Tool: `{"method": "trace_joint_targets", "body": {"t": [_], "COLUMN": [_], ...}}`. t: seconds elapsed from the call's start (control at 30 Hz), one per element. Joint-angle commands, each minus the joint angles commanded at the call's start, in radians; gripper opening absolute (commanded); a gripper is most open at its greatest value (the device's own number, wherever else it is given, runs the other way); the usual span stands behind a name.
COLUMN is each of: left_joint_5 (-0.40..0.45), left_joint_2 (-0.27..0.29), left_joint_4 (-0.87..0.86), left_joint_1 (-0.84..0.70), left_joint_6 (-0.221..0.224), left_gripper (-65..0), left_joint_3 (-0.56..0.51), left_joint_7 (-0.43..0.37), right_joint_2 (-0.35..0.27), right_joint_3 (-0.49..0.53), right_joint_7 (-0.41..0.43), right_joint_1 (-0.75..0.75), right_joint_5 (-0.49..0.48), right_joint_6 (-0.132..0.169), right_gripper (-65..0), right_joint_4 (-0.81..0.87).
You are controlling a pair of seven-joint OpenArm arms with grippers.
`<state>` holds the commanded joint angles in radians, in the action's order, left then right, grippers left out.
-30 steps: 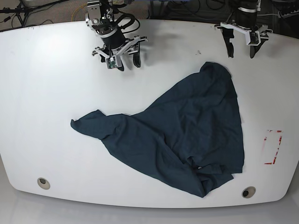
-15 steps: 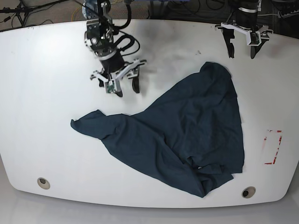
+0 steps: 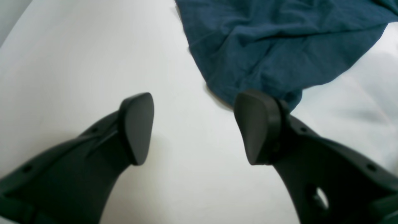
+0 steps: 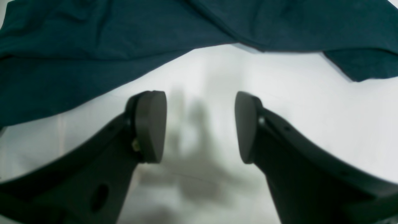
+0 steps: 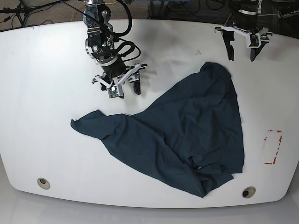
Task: Fold the T-shirt properly
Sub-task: 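Move the right gripper down onto the dark teal shirt's edge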
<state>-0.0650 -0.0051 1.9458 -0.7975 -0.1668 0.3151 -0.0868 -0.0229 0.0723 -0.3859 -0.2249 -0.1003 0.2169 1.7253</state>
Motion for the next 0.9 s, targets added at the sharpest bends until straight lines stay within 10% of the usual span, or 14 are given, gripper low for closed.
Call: {"method": "trace_joint_targets", "body": {"t": [0.9], "left_joint_5": [-0.005], "left_joint_2": [0.003], "left_joint_4": [-0.013], "left_joint_1": [0.033], "left_joint_6": [-0.001], "left_gripper": [-23.3], "left_joint_3": [-0.004], "left_joint_7": [-0.007], "right_joint_2": [-0.008], "right_joint_3": [0.064], "right_joint_7": [-0.002], "right_joint_1": [0.348], "right_joint_5": [-0.012], "right_joint_6": [0.005], "right_gripper": [-31.6], "right_joint_4": [-0.494]}}
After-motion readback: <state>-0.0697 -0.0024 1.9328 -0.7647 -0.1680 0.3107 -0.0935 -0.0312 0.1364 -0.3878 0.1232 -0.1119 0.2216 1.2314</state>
